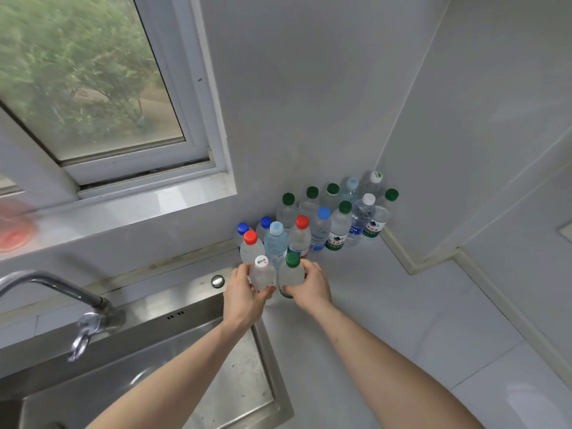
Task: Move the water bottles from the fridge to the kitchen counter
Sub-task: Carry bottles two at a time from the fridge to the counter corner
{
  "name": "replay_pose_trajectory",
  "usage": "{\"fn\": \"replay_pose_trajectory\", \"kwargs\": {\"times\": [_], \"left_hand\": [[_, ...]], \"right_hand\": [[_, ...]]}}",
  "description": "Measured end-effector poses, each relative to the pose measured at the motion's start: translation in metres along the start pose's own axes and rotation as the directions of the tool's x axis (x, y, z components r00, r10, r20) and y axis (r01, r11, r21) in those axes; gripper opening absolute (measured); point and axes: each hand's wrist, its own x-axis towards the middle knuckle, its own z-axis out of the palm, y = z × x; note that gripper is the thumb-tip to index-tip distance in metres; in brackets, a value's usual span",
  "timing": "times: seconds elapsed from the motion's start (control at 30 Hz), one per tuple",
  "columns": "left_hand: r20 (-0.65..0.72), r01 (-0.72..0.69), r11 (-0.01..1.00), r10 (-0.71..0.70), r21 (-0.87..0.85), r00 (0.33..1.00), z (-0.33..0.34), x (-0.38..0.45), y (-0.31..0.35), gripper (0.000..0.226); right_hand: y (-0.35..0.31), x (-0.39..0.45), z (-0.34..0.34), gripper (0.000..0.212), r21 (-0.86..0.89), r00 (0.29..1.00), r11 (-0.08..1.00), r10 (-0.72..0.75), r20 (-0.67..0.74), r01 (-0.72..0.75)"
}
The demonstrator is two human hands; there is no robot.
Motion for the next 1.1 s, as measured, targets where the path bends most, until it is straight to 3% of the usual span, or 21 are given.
{"fn": "replay_pose_trajectory", "kwargs": {"times": [0.4, 0.57, 0.7, 0.83, 0.97, 1.1], "left_hand": [[-0.004, 0.092, 0.996, -0.092, 0.000, 0.996, 0.000, 0.011, 0.005, 0.058], [0.040, 0.039, 0.998, -0.041, 0.056, 0.998, -0.002, 0.008, 0.004, 0.059], [0.105, -0.029, 0.992, 0.016, 0.122, 0.994, -0.014, -0.006, -0.001, 0.080], [0.161, -0.013, 0.976, -0.023, 0.215, 0.987, -0.032, -0.034, -0.012, 0.091], [0.309, -0.107, 0.960, 0.023, 0.257, 0.951, -0.046, -0.064, -0.011, 0.069], [0.552, -0.315, 0.937, 0.184, 0.152, 0.813, -0.052, -0.092, 0.010, 0.042]], "right_hand": [[-0.014, 0.011, 0.007, 0.057, 0.137, 0.999, 0.990, 0.036, -0.039, -0.030], [-0.007, 0.001, 0.002, 0.063, 0.161, 1.000, 0.987, 0.016, 0.018, -0.018], [0.009, -0.023, -0.001, 0.074, 0.176, 1.000, 0.984, 0.020, -0.004, -0.019], [0.035, -0.058, -0.007, 0.076, 0.164, 0.996, 0.983, 0.087, 0.010, -0.088], [0.051, -0.101, -0.022, 0.066, 0.164, 0.995, 0.981, 0.102, 0.001, -0.101], [0.060, -0.147, -0.049, 0.054, 0.178, 0.995, 0.979, 0.103, -0.002, -0.101]]}}
